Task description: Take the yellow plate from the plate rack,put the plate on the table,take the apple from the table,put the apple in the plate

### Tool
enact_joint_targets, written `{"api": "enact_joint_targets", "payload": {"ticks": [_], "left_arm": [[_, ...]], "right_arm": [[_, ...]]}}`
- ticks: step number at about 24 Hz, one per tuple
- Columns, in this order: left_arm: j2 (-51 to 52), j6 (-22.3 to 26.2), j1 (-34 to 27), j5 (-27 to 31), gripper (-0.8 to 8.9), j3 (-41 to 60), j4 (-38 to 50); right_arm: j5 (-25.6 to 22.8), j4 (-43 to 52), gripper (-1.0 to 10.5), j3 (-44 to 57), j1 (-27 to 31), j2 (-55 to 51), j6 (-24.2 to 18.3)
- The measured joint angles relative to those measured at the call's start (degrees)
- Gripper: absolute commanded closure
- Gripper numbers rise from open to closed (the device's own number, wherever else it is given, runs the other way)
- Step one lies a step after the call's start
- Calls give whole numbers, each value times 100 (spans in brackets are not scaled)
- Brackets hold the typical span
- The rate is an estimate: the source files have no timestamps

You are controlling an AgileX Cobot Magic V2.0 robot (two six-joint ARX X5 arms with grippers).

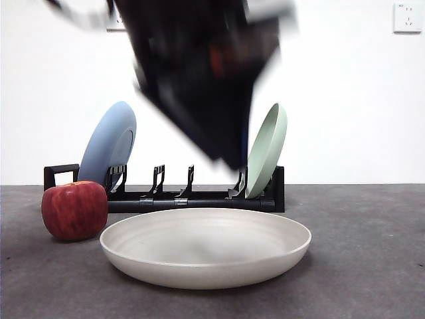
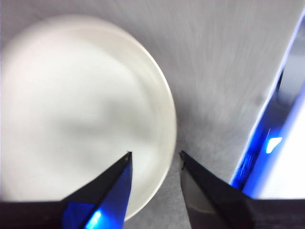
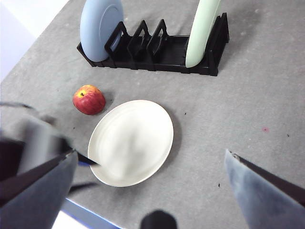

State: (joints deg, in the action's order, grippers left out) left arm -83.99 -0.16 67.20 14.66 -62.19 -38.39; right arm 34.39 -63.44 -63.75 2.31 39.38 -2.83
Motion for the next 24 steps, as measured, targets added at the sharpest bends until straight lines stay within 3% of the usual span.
{"api": "enact_joint_targets", "payload": {"ticks": [7,9,15,18,24], "left_arm": [[2887,-1086,0,348,664,-166,-385],[3593,-1355,0,483,811,-166,-420],[4623,-1908,0,1117,820,-192,-813],[4699,-2223,0,1504,820,-192,-1294],[4660,-2855,13,1978,820,-190,-2129]], "right_arm": [[608,184,383,0,-48,367,4],[809,356,383,0,-234,542,0],[841,1036,383,0,-1161,1237,4],[643,1519,383,0,-1694,1628,63],[-201,2675,382,-13,-2920,2542,210]]}}
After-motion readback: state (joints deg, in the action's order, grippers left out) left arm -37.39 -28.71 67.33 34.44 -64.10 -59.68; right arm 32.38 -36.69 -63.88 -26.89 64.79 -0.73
